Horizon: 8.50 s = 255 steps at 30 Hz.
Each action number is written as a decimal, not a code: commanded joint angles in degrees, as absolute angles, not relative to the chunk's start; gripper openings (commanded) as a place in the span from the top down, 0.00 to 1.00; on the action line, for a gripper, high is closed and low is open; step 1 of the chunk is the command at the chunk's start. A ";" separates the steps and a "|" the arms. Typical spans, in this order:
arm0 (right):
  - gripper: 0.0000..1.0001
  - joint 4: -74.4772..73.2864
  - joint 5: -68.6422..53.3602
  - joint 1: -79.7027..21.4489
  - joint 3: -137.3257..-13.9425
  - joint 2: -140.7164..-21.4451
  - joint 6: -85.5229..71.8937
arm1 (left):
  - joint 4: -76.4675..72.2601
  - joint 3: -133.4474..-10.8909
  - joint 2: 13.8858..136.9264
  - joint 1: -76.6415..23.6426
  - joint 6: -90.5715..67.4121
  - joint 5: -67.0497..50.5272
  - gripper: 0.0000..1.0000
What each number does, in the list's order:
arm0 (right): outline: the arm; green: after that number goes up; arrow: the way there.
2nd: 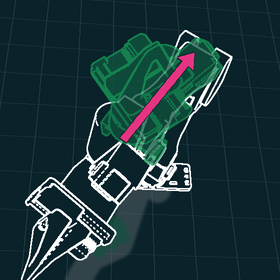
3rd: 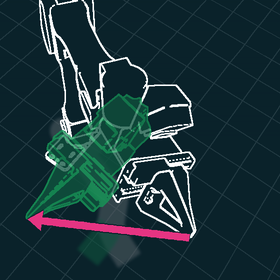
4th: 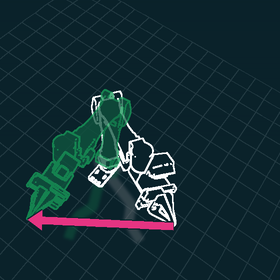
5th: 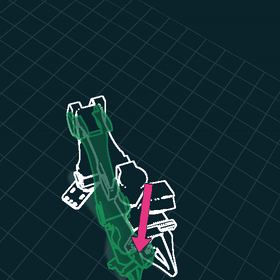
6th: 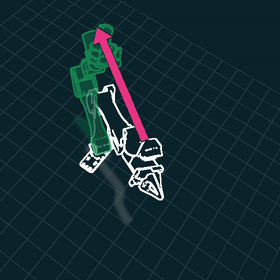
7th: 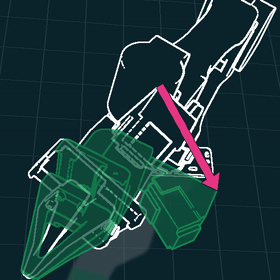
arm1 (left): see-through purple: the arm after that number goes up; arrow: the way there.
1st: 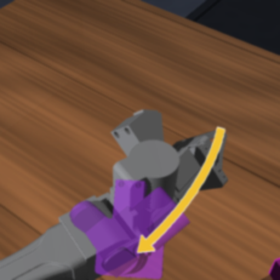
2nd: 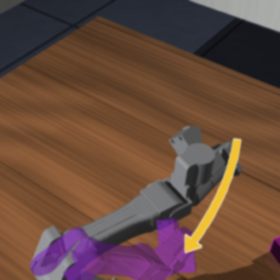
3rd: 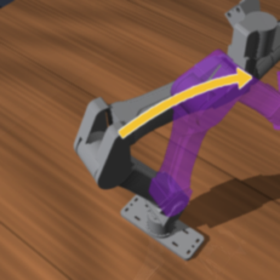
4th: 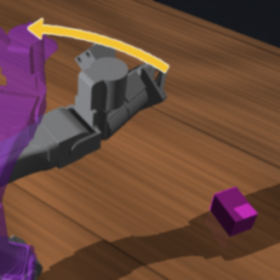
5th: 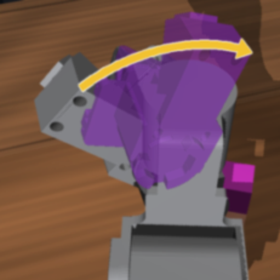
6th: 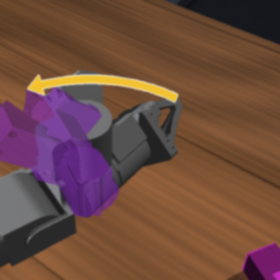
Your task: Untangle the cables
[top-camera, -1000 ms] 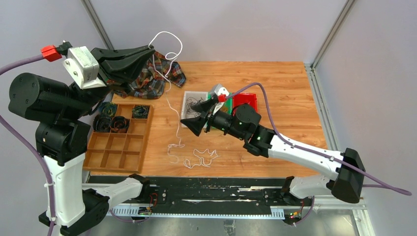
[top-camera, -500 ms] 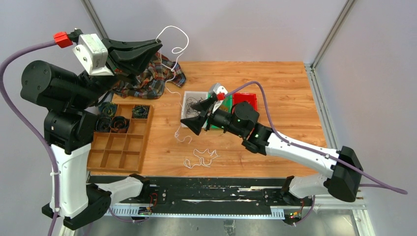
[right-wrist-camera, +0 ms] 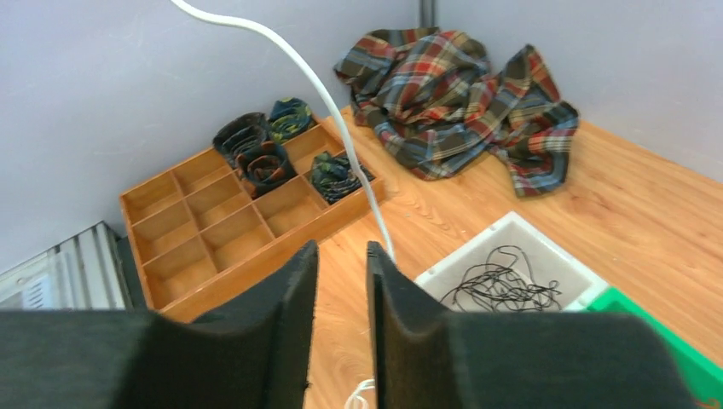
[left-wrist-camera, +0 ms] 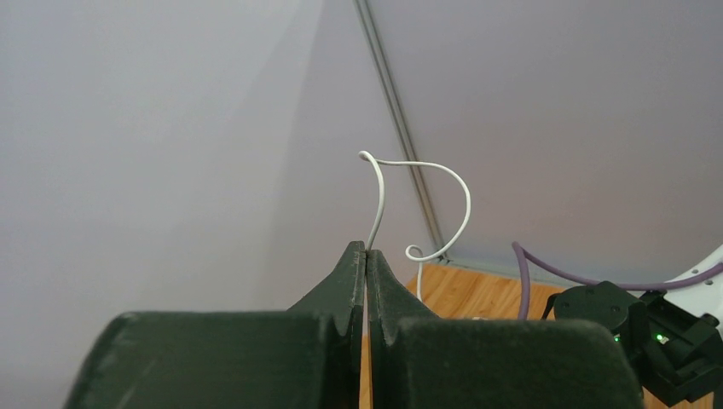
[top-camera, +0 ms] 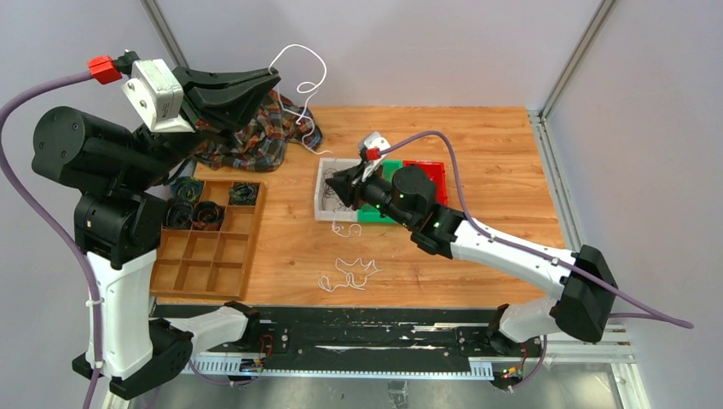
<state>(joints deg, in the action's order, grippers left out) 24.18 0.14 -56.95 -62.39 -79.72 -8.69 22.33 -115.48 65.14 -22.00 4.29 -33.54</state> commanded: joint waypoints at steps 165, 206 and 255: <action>0.50 20.89 -11.91 -4.34 -58.31 -96.57 -28.95 | 55.21 -121.67 107.64 -33.99 14.34 -17.21 0.04; 0.99 8.67 -17.84 -10.44 -58.81 -91.19 -21.62 | 52.74 -81.51 68.29 -14.24 22.10 -19.10 0.01; 0.37 4.80 4.43 -34.99 -52.30 -74.14 -7.98 | 57.65 -81.51 70.69 -13.96 28.23 -19.68 0.02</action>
